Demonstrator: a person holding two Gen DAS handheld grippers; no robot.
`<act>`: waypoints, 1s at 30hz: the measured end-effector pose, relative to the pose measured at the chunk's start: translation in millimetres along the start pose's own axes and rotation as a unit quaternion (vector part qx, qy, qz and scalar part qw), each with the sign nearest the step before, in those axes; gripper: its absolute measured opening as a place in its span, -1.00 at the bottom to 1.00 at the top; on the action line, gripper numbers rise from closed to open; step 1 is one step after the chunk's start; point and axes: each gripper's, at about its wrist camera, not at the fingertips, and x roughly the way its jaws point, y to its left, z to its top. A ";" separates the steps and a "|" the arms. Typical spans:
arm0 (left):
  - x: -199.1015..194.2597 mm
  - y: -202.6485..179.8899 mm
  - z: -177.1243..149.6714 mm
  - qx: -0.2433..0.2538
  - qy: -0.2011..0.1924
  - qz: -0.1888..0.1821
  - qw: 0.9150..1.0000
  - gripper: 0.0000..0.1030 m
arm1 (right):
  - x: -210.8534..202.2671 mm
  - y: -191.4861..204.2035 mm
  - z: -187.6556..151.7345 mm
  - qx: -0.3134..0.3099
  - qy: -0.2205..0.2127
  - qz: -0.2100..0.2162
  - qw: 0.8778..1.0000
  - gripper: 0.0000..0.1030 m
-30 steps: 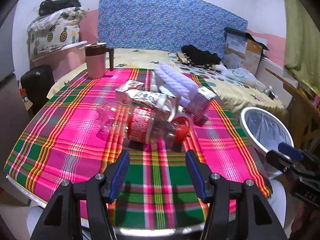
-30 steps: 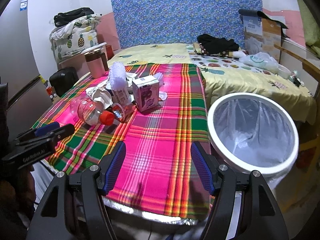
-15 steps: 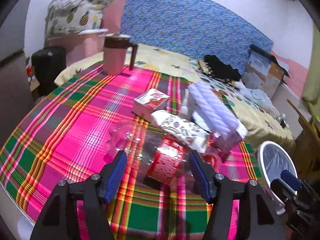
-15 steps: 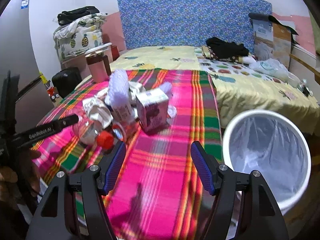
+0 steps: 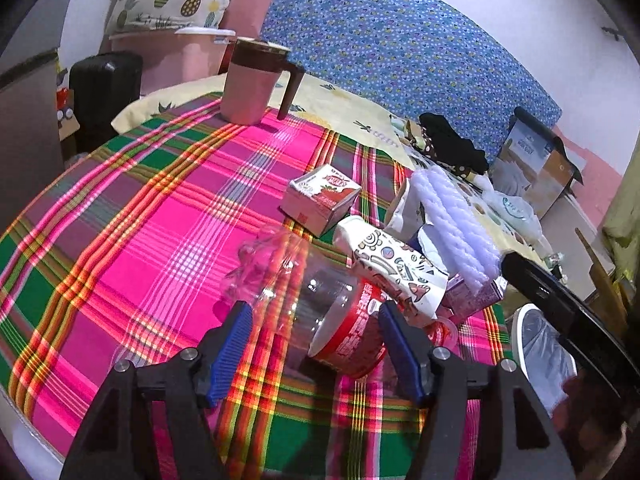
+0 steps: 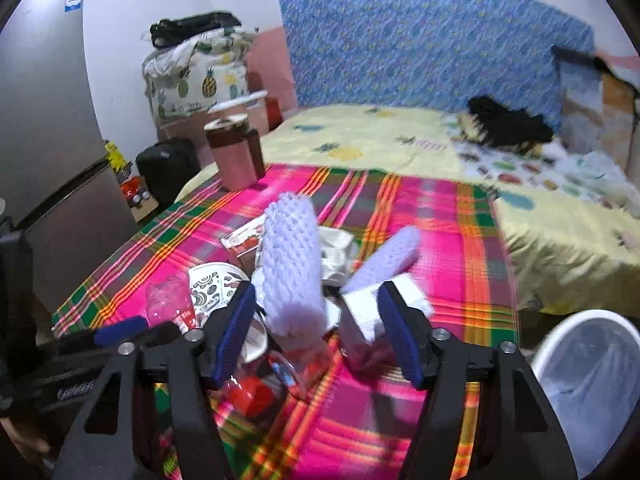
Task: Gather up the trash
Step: 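Reach the right tool to the white foam net and close on it, then grasp the clear Coca-Cola bottle by its neck with the left tool while the right holds the foam net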
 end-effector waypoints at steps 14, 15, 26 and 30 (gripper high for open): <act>16.8 -13.8 -0.8 -0.045 0.022 -0.025 0.998 0.56 | -20.9 -8.7 -5.7 0.016 0.004 0.014 1.000 -0.48; 19.3 -15.1 -1.3 -0.047 0.025 -0.023 0.998 0.56 | -24.8 -10.1 -7.2 0.019 0.001 0.011 1.000 -0.48; 27.7 -31.3 -5.2 0.002 0.033 0.014 0.999 0.58 | -36.6 -22.2 -20.4 0.041 -0.001 -0.004 0.999 -0.48; 17.2 -27.6 -7.8 0.012 0.037 -0.004 0.999 0.27 | -40.4 -26.4 -25.7 0.049 -0.002 -0.007 0.999 -0.48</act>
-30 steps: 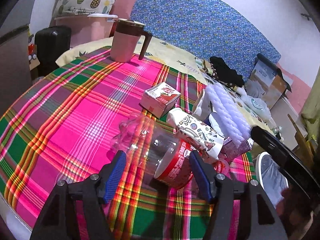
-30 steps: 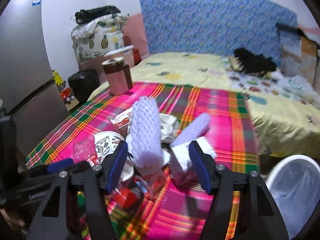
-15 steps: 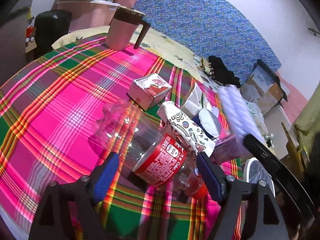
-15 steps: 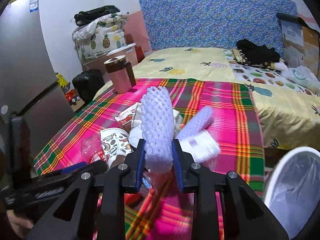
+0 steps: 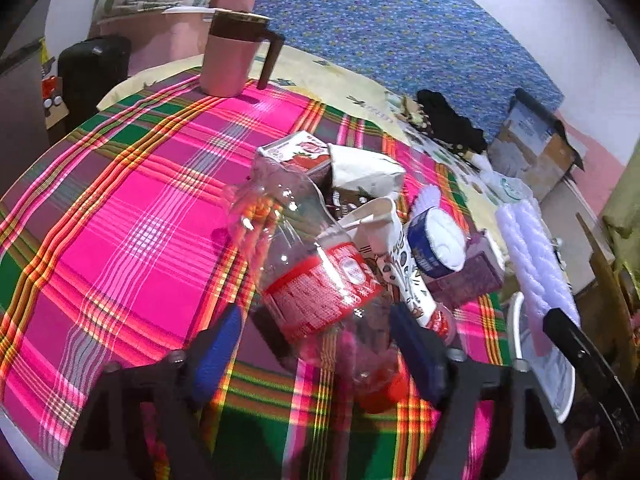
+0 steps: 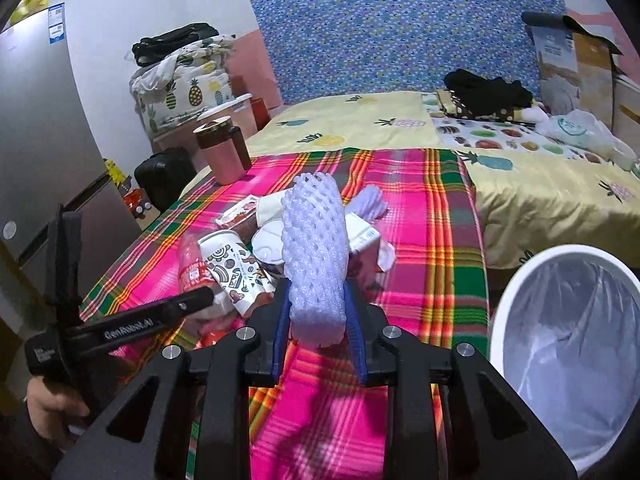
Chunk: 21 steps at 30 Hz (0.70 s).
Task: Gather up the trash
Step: 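Grasp the clear Coca-Cola bottle by its neck with the left tool while the right holds the foam net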
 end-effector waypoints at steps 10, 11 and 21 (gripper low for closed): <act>-2.9 -1.5 -2.5 0.003 0.018 0.009 1.000 0.04 | -12.9 -3.5 -10.4 0.011 -0.009 -0.014 1.000 -0.48; -4.0 -0.4 -2.5 -0.008 0.014 0.001 1.000 0.19 | -14.0 -4.9 -11.1 0.011 -0.010 -0.015 1.000 -0.48; 20.0 -9.1 -5.4 -0.014 0.029 0.027 0.999 0.37 | -11.7 -5.9 -13.5 0.012 -0.009 -0.019 1.000 -0.48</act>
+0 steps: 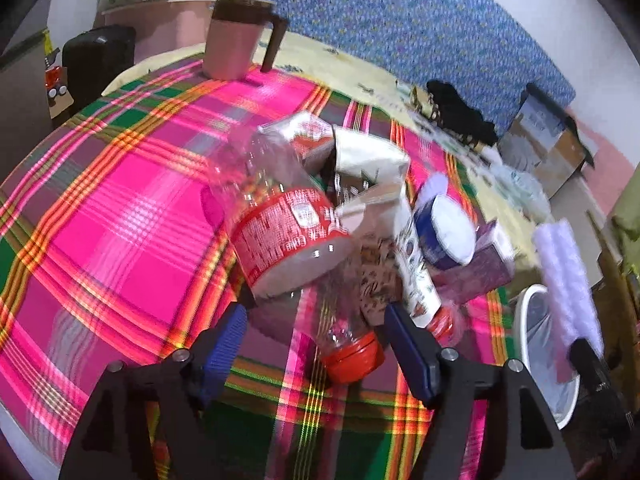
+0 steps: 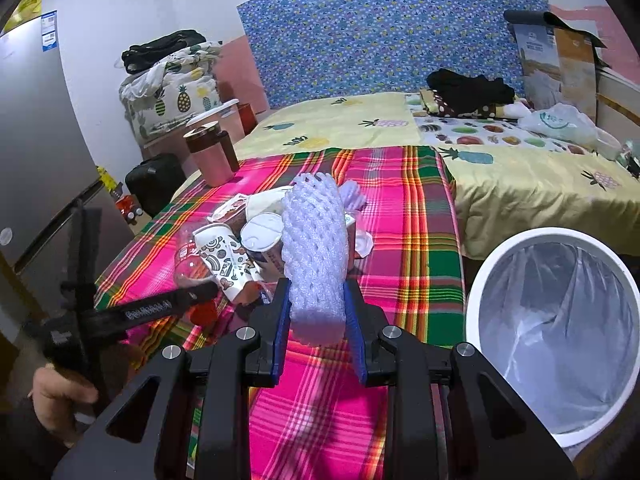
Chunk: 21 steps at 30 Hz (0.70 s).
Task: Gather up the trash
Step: 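Grasp the clear Coca-Cola bottle by its neck with the left tool while the right holds the foam net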
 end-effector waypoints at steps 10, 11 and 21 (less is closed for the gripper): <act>-11.8 12.9 -9.7 0.040 -0.029 0.036 0.998 -0.37 | -0.8 -0.6 -4.7 0.000 0.001 0.001 1.000 -0.48; -14.8 14.2 -12.2 0.046 -0.035 0.038 0.998 -0.37 | -1.7 0.0 -5.2 -0.001 0.000 0.001 1.000 -0.48; -52.3 20.7 -22.8 0.078 -0.076 0.028 0.994 -0.38 | -13.4 0.4 -7.7 0.001 -0.007 -0.006 1.000 -0.48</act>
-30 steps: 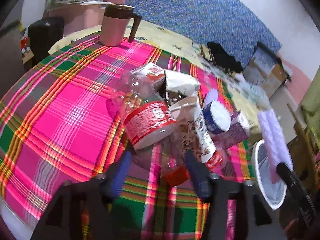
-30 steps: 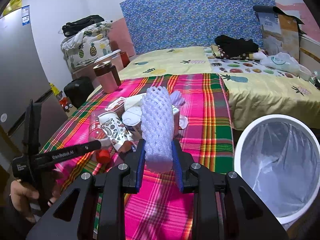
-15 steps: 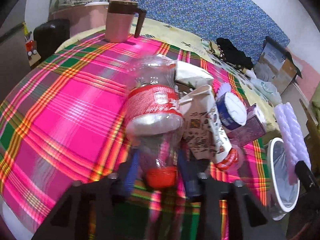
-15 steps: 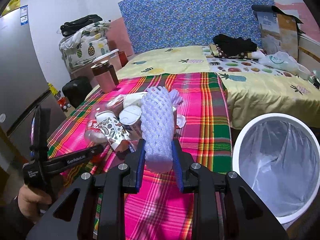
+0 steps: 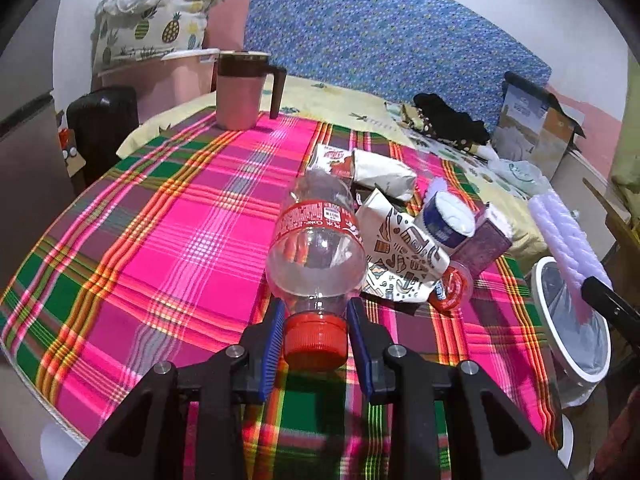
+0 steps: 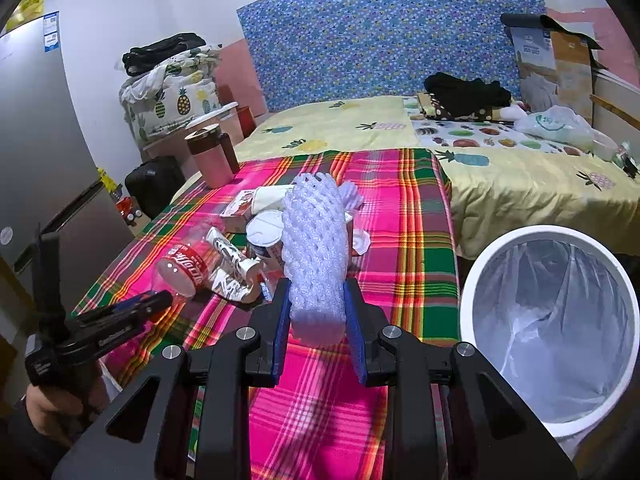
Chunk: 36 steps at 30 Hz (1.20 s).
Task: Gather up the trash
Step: 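Grasp the clear Coca-Cola bottle by its neck with the left tool while the right holds the foam net, then carry the bottle and foam net over the white bin with both tools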
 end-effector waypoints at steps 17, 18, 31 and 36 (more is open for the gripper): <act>-32.0 -6.9 -7.4 0.020 -0.006 -0.035 0.999 -0.37 | -13.9 0.9 -1.7 0.004 -0.009 -0.007 1.000 -0.48; -31.2 -9.0 -10.5 0.029 0.003 -0.038 0.999 -0.37 | -14.5 0.8 -2.0 0.004 -0.009 -0.007 1.000 -0.48; 6.2 -11.4 2.1 0.044 0.038 -0.011 0.998 0.36 | -13.7 -6.4 -3.4 0.013 -0.007 -0.016 1.000 -0.48; 18.9 -7.8 8.1 0.034 0.041 -0.010 0.999 0.27 | -13.3 -9.6 -4.2 0.018 -0.006 -0.019 1.000 -0.48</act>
